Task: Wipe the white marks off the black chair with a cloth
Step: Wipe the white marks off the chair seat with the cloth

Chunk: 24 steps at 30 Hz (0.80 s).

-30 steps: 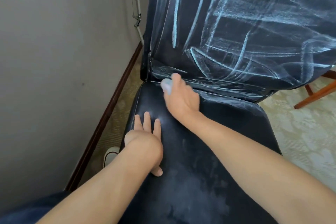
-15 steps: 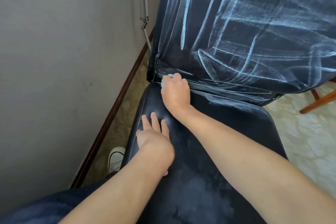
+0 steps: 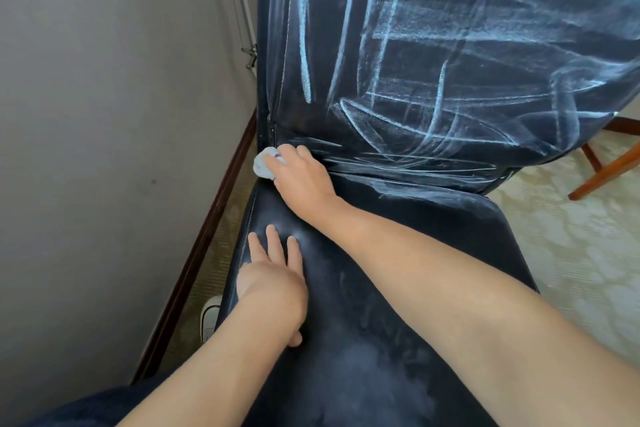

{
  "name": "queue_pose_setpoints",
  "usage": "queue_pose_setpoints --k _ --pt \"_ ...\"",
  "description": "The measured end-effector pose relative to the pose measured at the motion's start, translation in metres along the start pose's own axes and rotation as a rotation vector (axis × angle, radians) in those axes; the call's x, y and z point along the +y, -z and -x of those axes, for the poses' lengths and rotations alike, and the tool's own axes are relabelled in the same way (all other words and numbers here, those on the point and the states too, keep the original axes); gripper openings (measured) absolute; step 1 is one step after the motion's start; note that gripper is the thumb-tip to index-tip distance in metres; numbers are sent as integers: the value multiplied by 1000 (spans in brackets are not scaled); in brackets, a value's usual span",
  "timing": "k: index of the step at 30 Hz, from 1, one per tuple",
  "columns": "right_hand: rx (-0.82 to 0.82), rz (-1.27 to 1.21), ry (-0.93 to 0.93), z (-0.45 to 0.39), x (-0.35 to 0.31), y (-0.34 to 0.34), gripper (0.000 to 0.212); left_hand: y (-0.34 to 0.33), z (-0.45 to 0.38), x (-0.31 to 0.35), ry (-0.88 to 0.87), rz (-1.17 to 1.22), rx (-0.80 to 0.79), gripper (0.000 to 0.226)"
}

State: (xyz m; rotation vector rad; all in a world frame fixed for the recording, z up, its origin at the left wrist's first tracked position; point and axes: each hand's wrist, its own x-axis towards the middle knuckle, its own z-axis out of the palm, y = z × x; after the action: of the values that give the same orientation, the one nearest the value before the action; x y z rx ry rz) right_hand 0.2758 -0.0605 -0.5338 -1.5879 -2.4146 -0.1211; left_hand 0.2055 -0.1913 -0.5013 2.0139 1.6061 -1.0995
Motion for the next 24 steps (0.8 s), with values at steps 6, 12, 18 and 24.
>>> queue_pose_setpoints --k 6,12,18,24 --pt "-15 185 -25 43 71 9 32 -2 -2 1 -4 -12 23 144" --pt "-89 269 -203 83 134 33 23 -2 0 0 -21 -44 44 142" --pt "-245 389 -392 107 167 61 26 -2 3 3 -17 -92 76 142" --pt "-75 -7 -548 88 76 44 33 3 5 8 15 -81 76 148"
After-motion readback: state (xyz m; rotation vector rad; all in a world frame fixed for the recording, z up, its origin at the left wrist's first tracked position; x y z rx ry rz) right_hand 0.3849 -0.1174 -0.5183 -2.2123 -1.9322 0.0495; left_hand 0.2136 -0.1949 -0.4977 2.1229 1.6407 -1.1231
